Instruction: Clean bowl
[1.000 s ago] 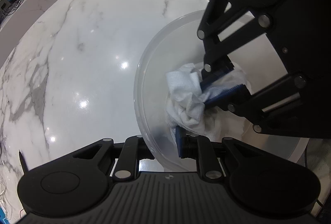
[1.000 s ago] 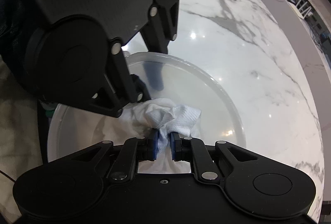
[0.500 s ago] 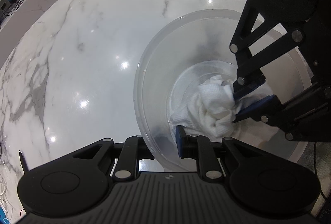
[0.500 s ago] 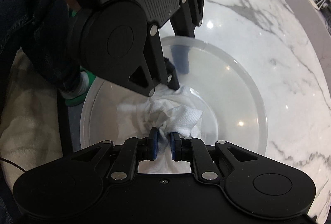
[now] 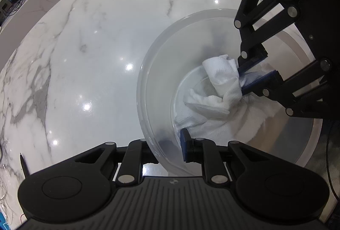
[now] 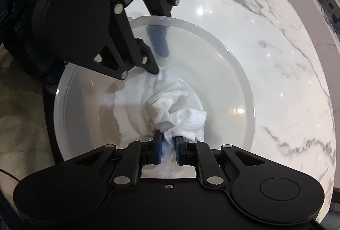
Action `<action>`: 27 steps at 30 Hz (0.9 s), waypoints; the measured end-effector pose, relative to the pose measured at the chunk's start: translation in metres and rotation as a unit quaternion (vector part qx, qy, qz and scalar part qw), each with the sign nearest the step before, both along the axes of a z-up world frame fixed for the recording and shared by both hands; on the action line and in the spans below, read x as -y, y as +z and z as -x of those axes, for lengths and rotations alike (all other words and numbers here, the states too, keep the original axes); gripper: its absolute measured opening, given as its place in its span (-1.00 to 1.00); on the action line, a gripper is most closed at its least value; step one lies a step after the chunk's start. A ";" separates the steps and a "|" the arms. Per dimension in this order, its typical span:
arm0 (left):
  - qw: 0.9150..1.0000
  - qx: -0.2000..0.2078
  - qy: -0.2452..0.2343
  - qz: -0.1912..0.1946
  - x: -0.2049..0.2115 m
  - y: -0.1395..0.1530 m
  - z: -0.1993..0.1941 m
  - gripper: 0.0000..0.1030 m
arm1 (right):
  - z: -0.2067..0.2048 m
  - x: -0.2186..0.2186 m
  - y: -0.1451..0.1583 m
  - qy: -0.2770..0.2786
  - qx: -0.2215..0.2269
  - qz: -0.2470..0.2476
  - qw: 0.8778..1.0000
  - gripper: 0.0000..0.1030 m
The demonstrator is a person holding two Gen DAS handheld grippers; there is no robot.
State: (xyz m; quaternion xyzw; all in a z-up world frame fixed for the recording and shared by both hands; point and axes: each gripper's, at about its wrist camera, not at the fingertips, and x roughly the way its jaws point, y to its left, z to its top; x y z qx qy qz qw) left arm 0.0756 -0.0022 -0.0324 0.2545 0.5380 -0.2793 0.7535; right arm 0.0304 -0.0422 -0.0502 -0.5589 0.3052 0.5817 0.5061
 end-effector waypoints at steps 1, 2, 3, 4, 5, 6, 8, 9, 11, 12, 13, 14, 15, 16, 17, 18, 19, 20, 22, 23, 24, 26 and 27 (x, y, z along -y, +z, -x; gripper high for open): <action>1.000 0.000 0.000 0.000 0.000 0.000 0.000 -0.70 | 0.000 -0.001 -0.001 0.000 0.002 -0.003 1.000 -0.80; 1.000 0.000 0.001 0.000 0.001 -0.001 -0.002 -0.70 | 0.000 -0.001 -0.001 0.000 0.006 -0.007 1.000 -0.80; 1.000 0.001 0.002 0.000 0.001 -0.001 -0.002 -0.70 | 0.000 -0.002 -0.002 0.002 0.009 -0.012 1.000 -0.80; 1.000 0.001 0.003 0.000 0.002 -0.001 -0.002 -0.70 | 0.000 -0.003 -0.003 0.004 0.013 -0.018 1.000 -0.80; 1.000 0.001 0.004 0.002 0.002 -0.001 0.000 -0.70 | -0.001 -0.003 -0.003 0.004 0.015 -0.022 1.000 -0.80; 1.000 0.001 0.005 0.002 0.001 -0.002 -0.002 -0.70 | -0.001 -0.004 -0.004 0.004 0.018 -0.028 0.999 -0.80; 1.000 0.001 0.006 0.003 0.000 -0.003 -0.004 -0.70 | -0.003 -0.005 -0.005 0.003 0.020 -0.039 0.999 -0.80; 1.000 0.001 0.006 0.003 0.000 -0.003 -0.005 -0.70 | -0.003 -0.005 -0.005 0.004 0.022 -0.042 0.999 -0.80; 1.000 0.001 0.006 0.003 -0.001 -0.003 -0.004 -0.70 | -0.003 -0.006 -0.007 0.004 0.028 -0.053 0.998 -0.80; 1.000 0.001 0.006 0.003 -0.001 -0.003 -0.004 -0.70 | -0.002 -0.006 -0.009 0.005 0.031 -0.060 0.998 -0.80; 1.000 0.001 0.005 0.003 -0.001 -0.002 -0.004 -0.70 | -0.001 -0.006 -0.009 0.006 0.035 -0.068 0.997 -0.81; 1.000 0.001 0.005 0.003 -0.002 -0.002 -0.004 -0.70 | -0.002 -0.005 -0.007 0.008 0.037 -0.073 0.997 -0.81; 1.000 0.001 0.005 0.004 -0.002 -0.003 -0.004 -0.70 | -0.003 -0.005 -0.006 0.010 0.039 -0.080 0.996 -0.81; 1.000 0.001 0.005 0.004 -0.003 -0.002 -0.003 -0.70 | -0.003 -0.007 -0.007 0.013 0.040 -0.086 0.995 -0.81; 1.000 0.001 0.006 0.004 -0.003 -0.002 -0.003 -0.70 | -0.006 -0.013 -0.007 0.015 0.040 -0.091 0.995 -0.81; 1.000 0.001 0.006 0.005 -0.004 -0.002 -0.003 -0.70 | -0.008 -0.017 -0.007 0.018 0.040 -0.096 0.994 -0.81; 1.000 0.001 0.006 0.005 -0.005 -0.002 -0.003 -0.70 | -0.008 -0.018 -0.008 0.022 0.041 -0.101 0.994 -0.82; 1.000 0.001 0.007 0.005 -0.006 -0.002 -0.003 -0.70 | -0.008 -0.019 -0.008 0.024 0.041 -0.104 0.993 -0.82; 1.000 0.001 0.006 0.005 -0.008 -0.002 -0.003 -0.70 | -0.008 -0.019 -0.009 0.030 0.042 -0.111 0.993 -0.82; 1.000 0.001 0.006 0.005 -0.009 -0.001 -0.003 -0.70 | -0.008 -0.019 -0.010 0.034 0.042 -0.114 0.992 -0.82; 1.000 0.001 0.005 0.005 -0.009 -0.001 -0.003 -0.70 | -0.008 -0.019 -0.010 0.037 0.041 -0.118 0.991 -0.82; 1.000 0.001 0.005 0.005 -0.012 -0.001 -0.003 -0.70 | -0.007 -0.020 -0.010 0.042 0.039 -0.124 0.991 -0.82; 1.000 0.002 0.005 0.005 -0.013 -0.001 -0.002 -0.70 | -0.006 -0.020 -0.010 0.043 0.038 -0.125 0.990 -0.82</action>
